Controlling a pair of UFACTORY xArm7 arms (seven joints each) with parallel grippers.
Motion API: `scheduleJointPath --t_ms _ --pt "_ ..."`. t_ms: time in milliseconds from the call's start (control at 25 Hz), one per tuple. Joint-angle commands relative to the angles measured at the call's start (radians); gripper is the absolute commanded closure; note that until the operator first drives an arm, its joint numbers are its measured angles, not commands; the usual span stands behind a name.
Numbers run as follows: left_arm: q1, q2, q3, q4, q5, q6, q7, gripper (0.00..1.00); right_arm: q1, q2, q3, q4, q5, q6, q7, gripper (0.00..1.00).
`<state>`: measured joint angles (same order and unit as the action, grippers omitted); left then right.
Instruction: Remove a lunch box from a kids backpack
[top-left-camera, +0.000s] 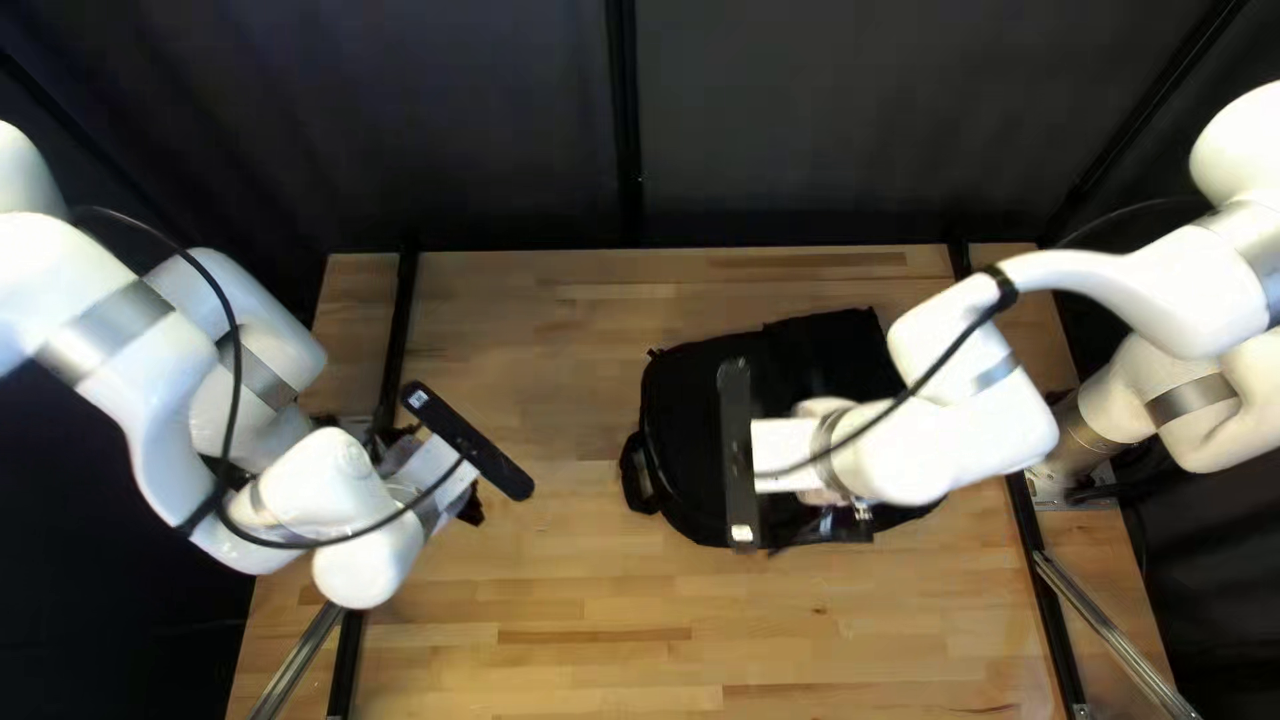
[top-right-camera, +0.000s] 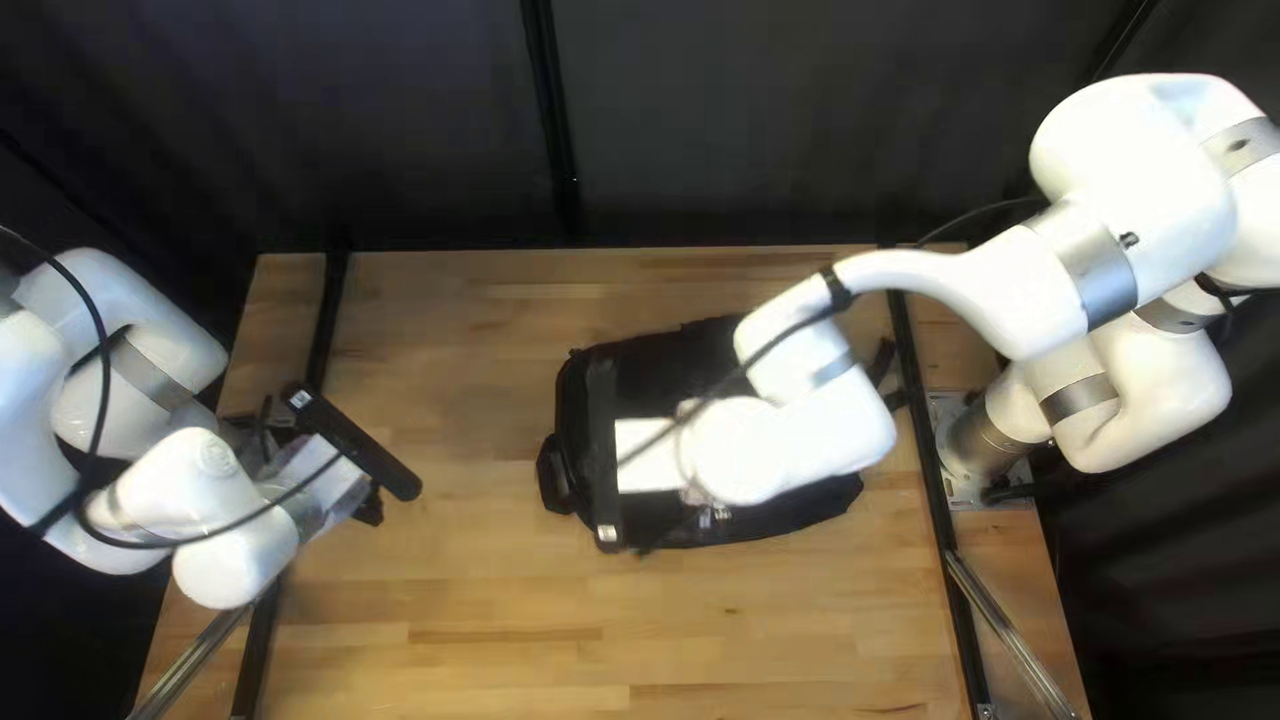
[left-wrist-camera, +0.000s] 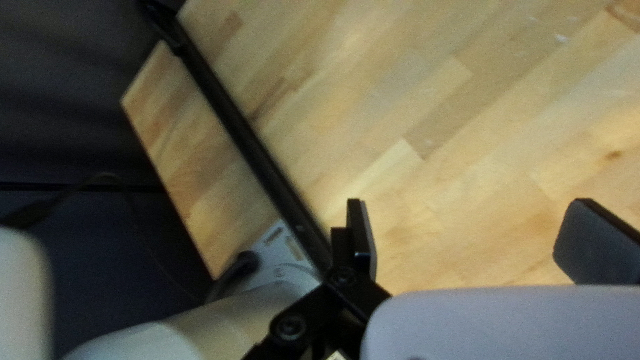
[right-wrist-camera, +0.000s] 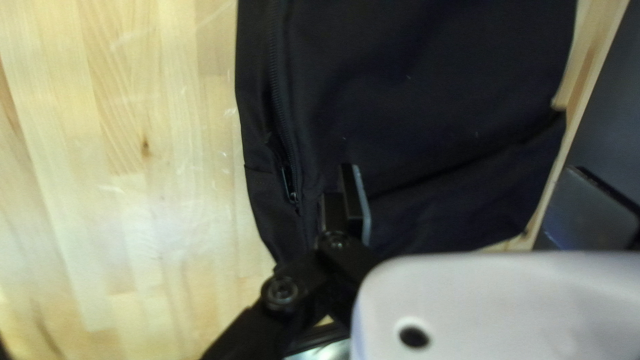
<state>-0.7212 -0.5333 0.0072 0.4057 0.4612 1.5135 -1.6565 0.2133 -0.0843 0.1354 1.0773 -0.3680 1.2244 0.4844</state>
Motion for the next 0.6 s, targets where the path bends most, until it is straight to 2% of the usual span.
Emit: scheduleJointPath --t_ms 40,160,360,480,600 --pt "0.0 -0.003 0.0 0.002 -0.003 0.007 0.002 0.0 0.0 0.0 0.0 0.0 0.0 0.0 0.0 0.0" --pt "0.0 -0.003 0.0 0.002 -0.003 0.007 0.002 0.0 0.0 0.0 0.0 0.0 0.0 0.0 0.0 0.0" --pt "0.0 -0.003 0.0 0.002 -0.003 0.007 0.002 0.0 -0.002 0.125 -0.004 0.029 -0.05 -0.062 0.094 0.0" --pt "0.0 -0.003 0.0 0.002 -0.003 0.007 0.002 0.0 0.005 0.223 -0.011 0.078 -0.084 -0.08 0.164 0.0" --pt "0.0 -0.003 0.0 0.002 -0.003 0.007 0.002 0.0 0.025 0.316 -0.019 0.163 -0.122 -0.046 0.257 0.0"
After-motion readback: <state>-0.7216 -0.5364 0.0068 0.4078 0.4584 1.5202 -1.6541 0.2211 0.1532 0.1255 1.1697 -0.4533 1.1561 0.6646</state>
